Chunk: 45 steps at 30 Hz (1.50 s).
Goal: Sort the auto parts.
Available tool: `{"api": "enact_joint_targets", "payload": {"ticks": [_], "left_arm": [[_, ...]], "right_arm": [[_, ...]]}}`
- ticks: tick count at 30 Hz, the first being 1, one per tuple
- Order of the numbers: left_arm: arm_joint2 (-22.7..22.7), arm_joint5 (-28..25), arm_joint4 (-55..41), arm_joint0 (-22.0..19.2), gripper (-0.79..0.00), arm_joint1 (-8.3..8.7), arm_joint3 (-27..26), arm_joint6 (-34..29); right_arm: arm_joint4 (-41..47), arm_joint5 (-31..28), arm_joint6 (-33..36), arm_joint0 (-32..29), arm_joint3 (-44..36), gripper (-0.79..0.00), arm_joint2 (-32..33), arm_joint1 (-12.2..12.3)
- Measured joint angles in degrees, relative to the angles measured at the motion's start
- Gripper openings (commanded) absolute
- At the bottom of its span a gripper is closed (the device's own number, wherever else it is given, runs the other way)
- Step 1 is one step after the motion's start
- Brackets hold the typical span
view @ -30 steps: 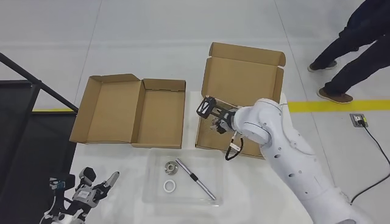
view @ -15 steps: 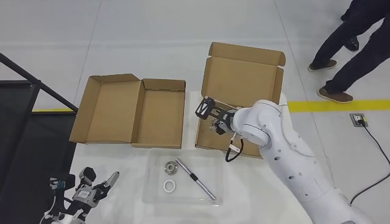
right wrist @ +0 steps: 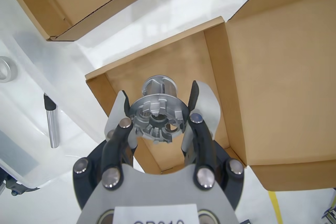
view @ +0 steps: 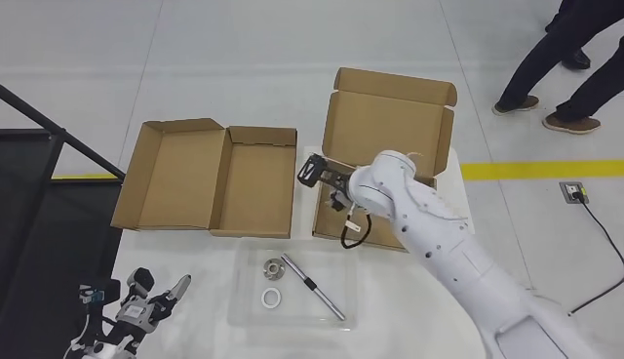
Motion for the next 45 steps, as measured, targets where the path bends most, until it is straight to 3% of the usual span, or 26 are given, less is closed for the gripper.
{"api": "enact_joint_targets", "payload": {"ticks": [11, 22, 24, 25, 36, 40, 45], "left_arm": [[0.0, 0.0, 0.0, 0.0, 0.0, 0.0, 0.0, 0.0], [0.0, 0.0, 0.0, 0.0, 0.0, 0.0, 0.0, 0.0], [0.0, 0.0, 0.0, 0.0, 0.0, 0.0, 0.0, 0.0], [0.0, 0.0, 0.0, 0.0, 0.0, 0.0, 0.0, 0.0], [0.0, 0.0, 0.0, 0.0, 0.0, 0.0, 0.0, 0.0], [0.0, 0.0, 0.0, 0.0, 0.0, 0.0, 0.0, 0.0], [0.0, 0.0, 0.0, 0.0, 0.0, 0.0, 0.0, 0.0]], "right_arm": [[3.56, -1.6, -7.29, 5.84, 20.74, -0.785, -5.82, -6.44], [2.9, 2.7, -11.61, 7.86, 31.88, -0.785, -7.49, -10.25], [3.03, 2.55, -11.94, 8.21, 33.41, -0.505, -7.49, -10.73], [3.07, 2.34, -12.0, 8.35, 33.97, -0.462, -7.51, -10.92], [2.94, 1.26, -15.02, 9.67, 38.02, -0.403, -7.09, -12.23], [2.61, -0.19, -17.67, 10.08, 37.73, -0.277, -6.64, -11.98], [1.7, -1.76, -17.96, 9.86, 36.21, -0.265, -6.28, -11.42]]}}
